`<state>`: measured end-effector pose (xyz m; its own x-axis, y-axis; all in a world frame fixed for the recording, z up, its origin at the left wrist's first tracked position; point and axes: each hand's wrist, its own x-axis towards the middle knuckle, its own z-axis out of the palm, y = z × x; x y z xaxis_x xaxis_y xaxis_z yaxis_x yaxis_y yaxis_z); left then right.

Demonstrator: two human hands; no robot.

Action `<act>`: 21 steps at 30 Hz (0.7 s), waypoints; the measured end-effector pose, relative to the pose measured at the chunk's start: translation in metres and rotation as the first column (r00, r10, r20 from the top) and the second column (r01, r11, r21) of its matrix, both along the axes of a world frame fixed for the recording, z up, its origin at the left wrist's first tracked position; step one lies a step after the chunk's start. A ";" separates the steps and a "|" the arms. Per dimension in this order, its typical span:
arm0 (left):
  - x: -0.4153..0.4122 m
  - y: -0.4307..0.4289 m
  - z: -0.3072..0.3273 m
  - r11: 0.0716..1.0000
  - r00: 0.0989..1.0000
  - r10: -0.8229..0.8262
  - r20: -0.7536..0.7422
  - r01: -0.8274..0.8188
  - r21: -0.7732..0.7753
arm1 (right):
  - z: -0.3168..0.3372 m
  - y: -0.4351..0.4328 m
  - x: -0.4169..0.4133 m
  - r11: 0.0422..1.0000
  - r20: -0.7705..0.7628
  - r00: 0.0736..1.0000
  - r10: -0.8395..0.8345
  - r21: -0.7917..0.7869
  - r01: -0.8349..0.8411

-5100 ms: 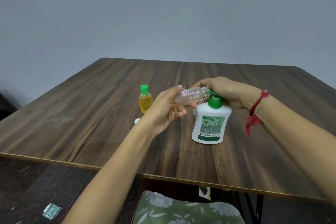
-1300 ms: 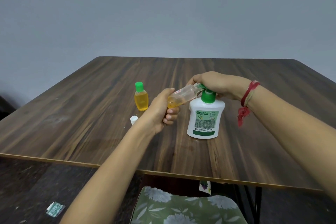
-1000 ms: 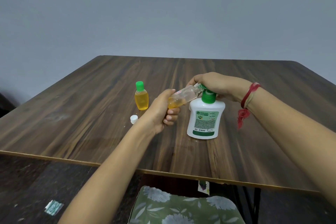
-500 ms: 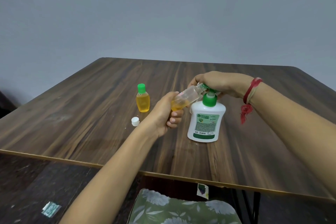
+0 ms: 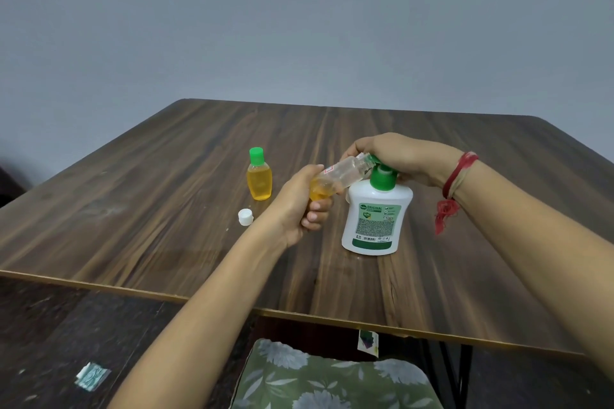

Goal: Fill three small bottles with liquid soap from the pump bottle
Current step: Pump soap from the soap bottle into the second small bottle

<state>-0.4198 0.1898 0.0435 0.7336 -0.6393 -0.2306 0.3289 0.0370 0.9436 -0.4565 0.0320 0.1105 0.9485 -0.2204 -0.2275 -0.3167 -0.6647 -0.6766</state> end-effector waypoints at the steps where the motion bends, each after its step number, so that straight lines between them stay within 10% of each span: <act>1: 0.000 0.000 -0.001 1.000 1.000 -0.004 -0.001 0.004 0.003 | 0.001 0.000 0.000 1.000 -0.002 1.000 0.004 -0.010 -0.004; 21: 0.000 0.000 0.001 1.000 1.000 -0.001 -0.012 0.001 -0.008 | 0.001 0.002 0.000 1.000 0.007 1.000 -0.002 -0.017 0.002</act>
